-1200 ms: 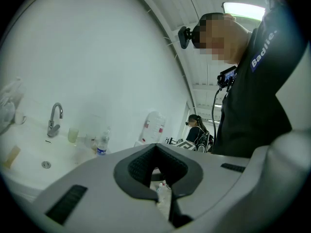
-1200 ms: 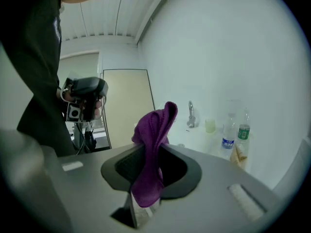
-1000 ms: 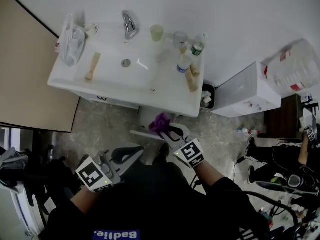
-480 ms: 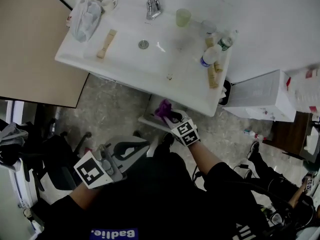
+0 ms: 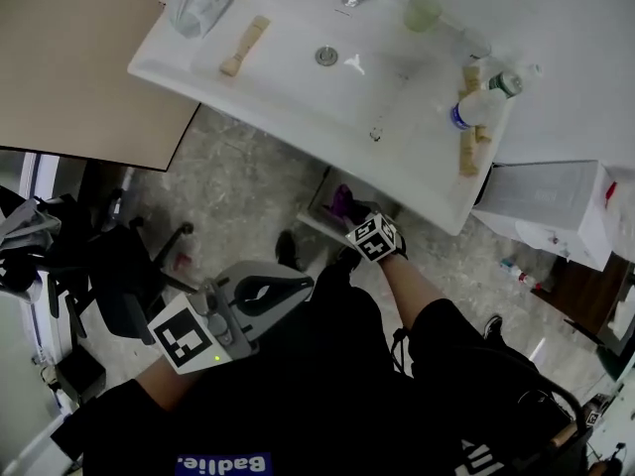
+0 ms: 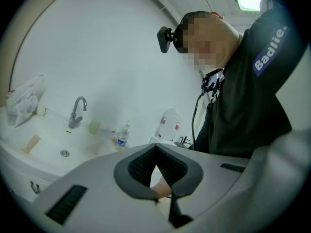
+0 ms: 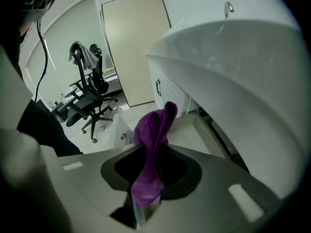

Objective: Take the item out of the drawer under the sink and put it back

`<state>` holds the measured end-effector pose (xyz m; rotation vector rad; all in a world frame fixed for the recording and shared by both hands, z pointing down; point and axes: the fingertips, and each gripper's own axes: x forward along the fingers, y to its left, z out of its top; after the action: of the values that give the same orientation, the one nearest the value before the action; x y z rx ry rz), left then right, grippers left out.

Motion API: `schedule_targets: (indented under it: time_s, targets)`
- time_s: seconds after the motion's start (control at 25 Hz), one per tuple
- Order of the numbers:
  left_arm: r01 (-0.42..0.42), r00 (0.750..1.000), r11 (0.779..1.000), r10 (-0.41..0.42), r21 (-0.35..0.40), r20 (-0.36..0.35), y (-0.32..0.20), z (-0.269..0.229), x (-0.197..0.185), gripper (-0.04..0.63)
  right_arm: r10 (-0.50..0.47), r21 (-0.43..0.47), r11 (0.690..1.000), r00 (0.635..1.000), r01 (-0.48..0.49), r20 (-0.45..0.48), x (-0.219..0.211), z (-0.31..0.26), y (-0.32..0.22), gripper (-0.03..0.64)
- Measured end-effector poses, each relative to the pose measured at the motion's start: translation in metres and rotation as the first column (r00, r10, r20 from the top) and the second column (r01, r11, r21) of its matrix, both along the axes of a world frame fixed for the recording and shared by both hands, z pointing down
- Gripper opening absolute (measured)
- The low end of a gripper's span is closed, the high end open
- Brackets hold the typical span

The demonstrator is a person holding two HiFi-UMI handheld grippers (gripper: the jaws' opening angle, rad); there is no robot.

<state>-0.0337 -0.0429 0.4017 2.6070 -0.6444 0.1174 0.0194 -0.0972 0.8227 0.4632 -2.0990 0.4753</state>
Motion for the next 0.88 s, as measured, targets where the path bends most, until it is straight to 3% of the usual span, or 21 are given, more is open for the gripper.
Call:
schedule_targets:
  time_s: [0.4, 0.56, 0.88]
  targets:
    - [0.026, 0.999, 0.999, -0.026, -0.023, 0.024, 0.002, 0.015, -0.011, -0.011, -0.008, -0.061, 0.998, 0.991, 0.000, -0.130, 0.009, 0.068, -0.006, 0.086]
    - [0.034, 0.999, 0.999, -0.033, -0.036, 0.044, 0.007, 0.021, -0.016, -0.011, 0.037, -0.096, 0.994, 0.983, -0.055, -0.178, 0.018, 0.090, -0.008, 0.086]
    - [0.040, 0.998, 0.997, -0.036, -0.065, 0.059, 0.015, 0.034, -0.016, -0.011, 0.069, -0.138, 0.986, 0.979, -0.097, -0.194, 0.025, 0.108, -0.007, 0.091]
